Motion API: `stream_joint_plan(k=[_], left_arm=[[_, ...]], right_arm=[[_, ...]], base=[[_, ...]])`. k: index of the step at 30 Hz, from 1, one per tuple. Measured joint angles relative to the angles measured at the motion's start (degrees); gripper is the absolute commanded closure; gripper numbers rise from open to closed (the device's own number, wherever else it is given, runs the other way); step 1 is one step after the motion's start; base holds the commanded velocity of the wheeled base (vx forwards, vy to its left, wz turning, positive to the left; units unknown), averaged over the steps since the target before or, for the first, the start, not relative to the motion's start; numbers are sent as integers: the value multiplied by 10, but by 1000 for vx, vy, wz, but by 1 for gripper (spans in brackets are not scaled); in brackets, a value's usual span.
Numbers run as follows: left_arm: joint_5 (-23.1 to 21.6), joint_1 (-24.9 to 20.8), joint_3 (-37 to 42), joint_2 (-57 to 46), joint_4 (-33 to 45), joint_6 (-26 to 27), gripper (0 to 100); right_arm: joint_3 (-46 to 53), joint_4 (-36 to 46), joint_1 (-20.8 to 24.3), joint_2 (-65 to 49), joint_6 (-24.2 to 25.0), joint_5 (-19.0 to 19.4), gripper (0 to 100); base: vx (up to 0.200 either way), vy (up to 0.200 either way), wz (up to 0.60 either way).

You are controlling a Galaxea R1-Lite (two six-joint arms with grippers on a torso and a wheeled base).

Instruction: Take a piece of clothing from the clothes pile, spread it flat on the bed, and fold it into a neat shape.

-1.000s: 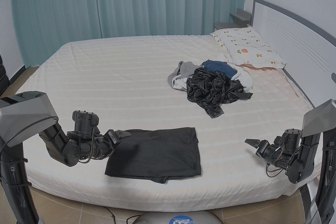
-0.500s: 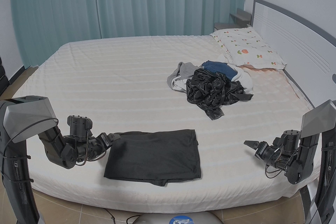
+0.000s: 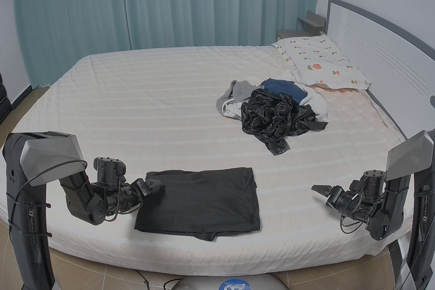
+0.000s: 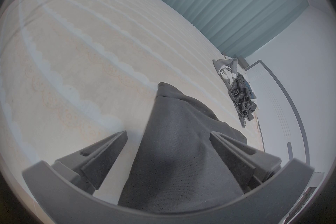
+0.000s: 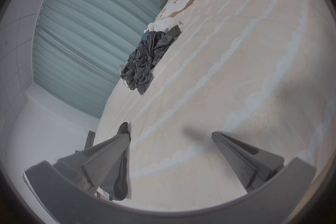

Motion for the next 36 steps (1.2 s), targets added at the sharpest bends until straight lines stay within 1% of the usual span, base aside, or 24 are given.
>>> stream_joint_plan(k=[8, 12, 13, 36], left_arm=[[-24, -3, 12, 2, -34, 7, 0], [-26, -10, 20, 5, -53, 7, 0], [-26, -10, 21, 6, -53, 7, 100], [-17, -11, 33, 7, -53, -9, 100]], right_arm=[[-1, 0, 1, 1, 0, 0, 0], [-1, 0, 1, 2, 0, 0, 0], [-1, 0, 1, 2, 0, 0, 0], [2, 0, 1, 2, 1, 1, 0]], base=[[0, 0, 0], [0, 0, 0], [0, 0, 0], [0, 0, 0]])
